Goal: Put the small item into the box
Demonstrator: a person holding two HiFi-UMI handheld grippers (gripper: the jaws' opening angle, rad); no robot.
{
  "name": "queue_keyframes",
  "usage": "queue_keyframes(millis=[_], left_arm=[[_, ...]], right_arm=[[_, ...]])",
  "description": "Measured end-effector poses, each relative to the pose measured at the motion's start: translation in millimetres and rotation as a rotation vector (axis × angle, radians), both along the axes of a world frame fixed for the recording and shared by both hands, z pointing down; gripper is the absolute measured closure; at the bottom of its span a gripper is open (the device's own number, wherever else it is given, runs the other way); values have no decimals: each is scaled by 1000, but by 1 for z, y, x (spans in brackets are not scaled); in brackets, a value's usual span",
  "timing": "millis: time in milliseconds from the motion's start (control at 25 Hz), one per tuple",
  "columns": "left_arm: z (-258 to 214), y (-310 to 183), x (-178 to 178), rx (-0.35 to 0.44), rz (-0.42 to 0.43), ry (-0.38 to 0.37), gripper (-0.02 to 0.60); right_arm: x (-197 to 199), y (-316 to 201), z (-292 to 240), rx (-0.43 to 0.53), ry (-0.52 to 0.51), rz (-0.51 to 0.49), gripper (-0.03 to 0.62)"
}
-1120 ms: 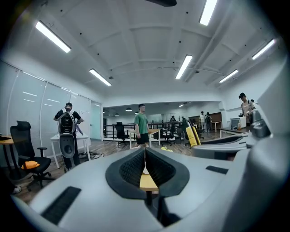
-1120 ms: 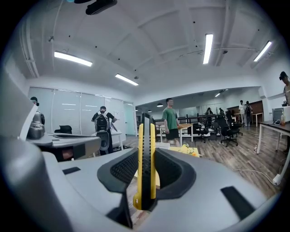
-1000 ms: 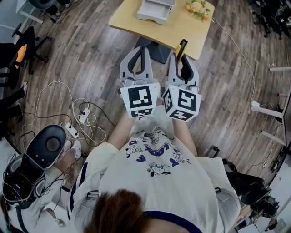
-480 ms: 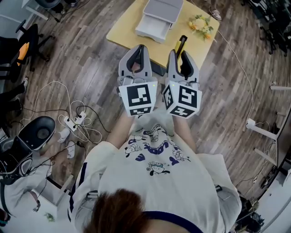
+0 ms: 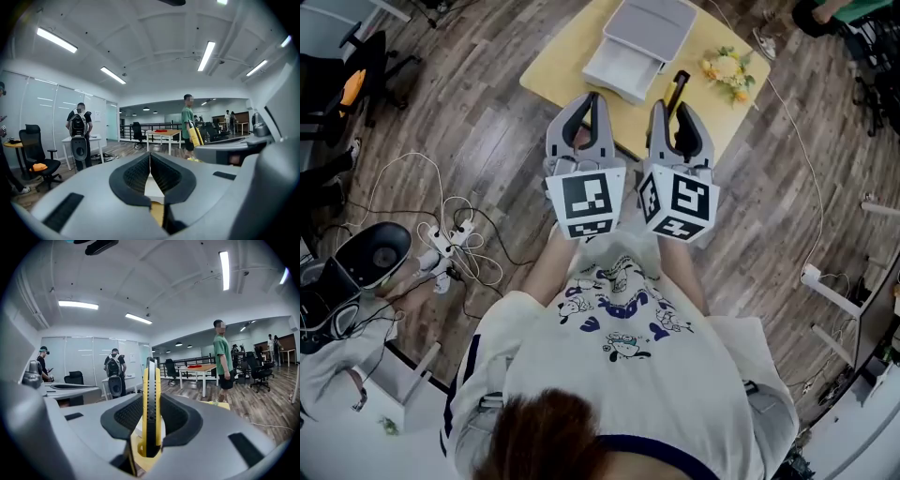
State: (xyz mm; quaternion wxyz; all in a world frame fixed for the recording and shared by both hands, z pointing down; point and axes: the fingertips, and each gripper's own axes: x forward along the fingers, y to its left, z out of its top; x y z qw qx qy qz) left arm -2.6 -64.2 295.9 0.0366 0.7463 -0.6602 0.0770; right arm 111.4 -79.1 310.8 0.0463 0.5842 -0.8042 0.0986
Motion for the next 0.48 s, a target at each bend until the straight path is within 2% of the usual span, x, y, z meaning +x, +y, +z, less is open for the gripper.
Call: queue_keyframes(millis=[240, 480], left_arm=[[18, -34, -5, -45, -2, 3, 565], [23, -66, -7, -62, 33, 10, 565]], right_arm=[[-4, -32, 18, -40, 8, -1, 465], [-9, -60, 25, -60, 24, 7, 466]])
